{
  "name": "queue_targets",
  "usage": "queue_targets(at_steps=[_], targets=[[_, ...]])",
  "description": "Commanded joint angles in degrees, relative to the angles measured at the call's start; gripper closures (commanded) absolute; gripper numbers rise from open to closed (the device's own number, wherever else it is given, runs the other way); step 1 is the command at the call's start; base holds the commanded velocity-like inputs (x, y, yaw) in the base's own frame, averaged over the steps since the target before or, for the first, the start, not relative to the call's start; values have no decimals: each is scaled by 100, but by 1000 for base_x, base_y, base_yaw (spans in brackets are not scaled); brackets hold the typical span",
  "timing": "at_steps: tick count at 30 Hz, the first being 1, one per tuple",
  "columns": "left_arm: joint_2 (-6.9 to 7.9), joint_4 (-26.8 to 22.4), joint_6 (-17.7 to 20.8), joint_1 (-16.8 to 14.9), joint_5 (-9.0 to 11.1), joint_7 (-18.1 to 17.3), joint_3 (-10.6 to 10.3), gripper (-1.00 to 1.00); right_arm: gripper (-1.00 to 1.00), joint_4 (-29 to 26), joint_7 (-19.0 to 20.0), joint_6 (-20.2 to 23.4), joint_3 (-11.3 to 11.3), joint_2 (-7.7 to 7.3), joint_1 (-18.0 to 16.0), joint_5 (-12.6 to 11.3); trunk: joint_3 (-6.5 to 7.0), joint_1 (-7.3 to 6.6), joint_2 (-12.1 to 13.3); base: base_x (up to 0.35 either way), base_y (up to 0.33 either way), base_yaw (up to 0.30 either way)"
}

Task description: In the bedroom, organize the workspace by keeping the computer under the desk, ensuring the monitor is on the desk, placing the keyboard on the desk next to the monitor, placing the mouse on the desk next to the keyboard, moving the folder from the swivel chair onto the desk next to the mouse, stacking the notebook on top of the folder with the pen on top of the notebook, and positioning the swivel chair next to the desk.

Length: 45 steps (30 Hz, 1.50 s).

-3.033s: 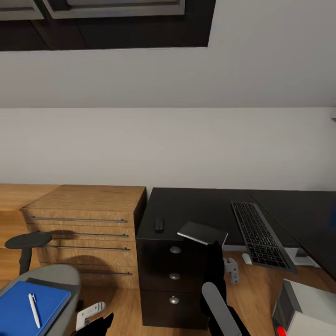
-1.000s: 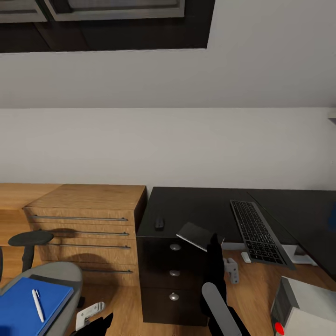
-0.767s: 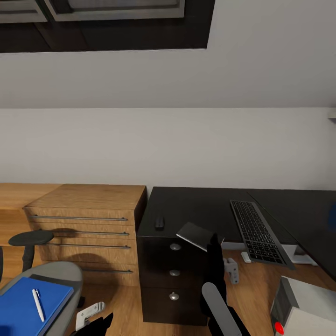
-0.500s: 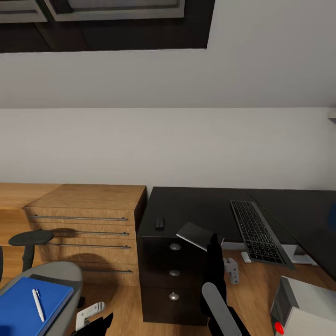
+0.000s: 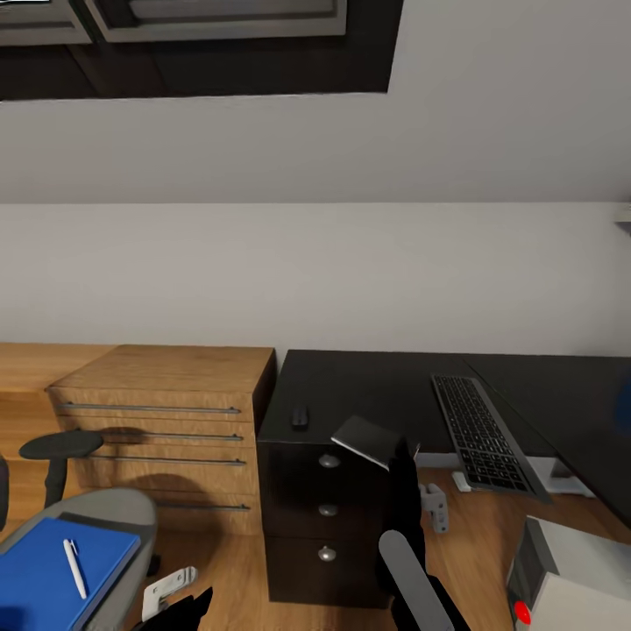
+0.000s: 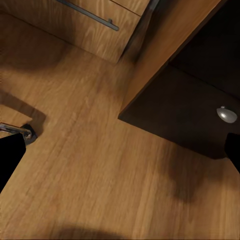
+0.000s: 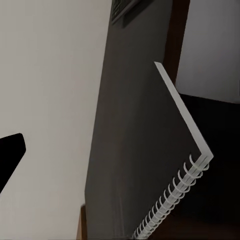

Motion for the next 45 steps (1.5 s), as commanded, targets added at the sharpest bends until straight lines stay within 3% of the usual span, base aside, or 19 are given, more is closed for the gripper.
queue_targets(at_steps=[1,16,45], targets=[[6,-14,10,0,60,52,-16,-100,-100,-4,-21,-30,11,-2,-4,-15,-5,-2,-3,-157,0,0],[6,-14,10,0,61,52,-17,-100,-100,-4,-21,-30,11,-2,-4,-19,-5,-2,-3,-154,0,0],[6,-10,39,0,52,52,-28,-100,-100,57,-8,-30,52,-2,-4,-22,-5,-2,-3,-300,0,0]])
